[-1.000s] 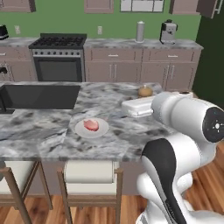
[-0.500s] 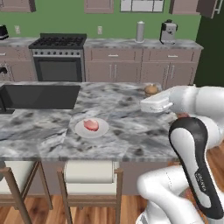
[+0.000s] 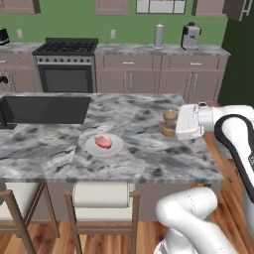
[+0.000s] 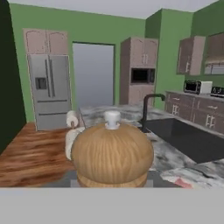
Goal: Retrieve the shaker from the cabinet and place it next the steak on a plate on the dining table.
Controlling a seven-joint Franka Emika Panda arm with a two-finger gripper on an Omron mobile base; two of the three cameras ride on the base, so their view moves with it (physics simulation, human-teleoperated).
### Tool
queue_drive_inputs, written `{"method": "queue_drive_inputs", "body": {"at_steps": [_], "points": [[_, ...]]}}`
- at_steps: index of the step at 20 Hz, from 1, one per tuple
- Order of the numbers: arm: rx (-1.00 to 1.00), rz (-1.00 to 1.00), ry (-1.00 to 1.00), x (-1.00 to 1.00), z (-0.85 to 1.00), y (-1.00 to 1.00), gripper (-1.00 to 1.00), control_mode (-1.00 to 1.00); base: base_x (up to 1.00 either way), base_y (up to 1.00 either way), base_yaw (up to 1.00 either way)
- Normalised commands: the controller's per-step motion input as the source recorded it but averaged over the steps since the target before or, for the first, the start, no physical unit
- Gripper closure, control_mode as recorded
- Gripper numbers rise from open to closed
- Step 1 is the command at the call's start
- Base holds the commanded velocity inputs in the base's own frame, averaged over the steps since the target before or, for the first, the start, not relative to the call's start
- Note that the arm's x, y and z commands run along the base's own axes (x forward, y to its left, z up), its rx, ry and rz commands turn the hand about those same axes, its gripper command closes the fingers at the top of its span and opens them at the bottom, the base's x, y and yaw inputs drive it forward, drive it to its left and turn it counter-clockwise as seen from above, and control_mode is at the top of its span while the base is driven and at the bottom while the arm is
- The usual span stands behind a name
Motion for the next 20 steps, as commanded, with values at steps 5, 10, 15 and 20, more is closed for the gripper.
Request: {"method": "queue_drive_inputs", "body": {"at_steps": [5, 10, 15, 20], "points": [[0.00, 0.33, -0.03, 0.44, -0.14, -0.13, 1.00, -1.00, 0.00, 0.00, 0.00], [0.00, 0.18, 0.21, 0.56, -0.10, 0.00, 1.00, -1.00, 0.00, 0.00, 0.00], [0.00, 0.16, 0.20, 0.53, -0.23, 0.00, 1.00, -1.00, 0.00, 0.00, 0.00], [0.02, 0.15, 0.01, 0.39, -0.20, 0.00, 1.00, -1.00, 0.00, 0.00, 0.00]]}}
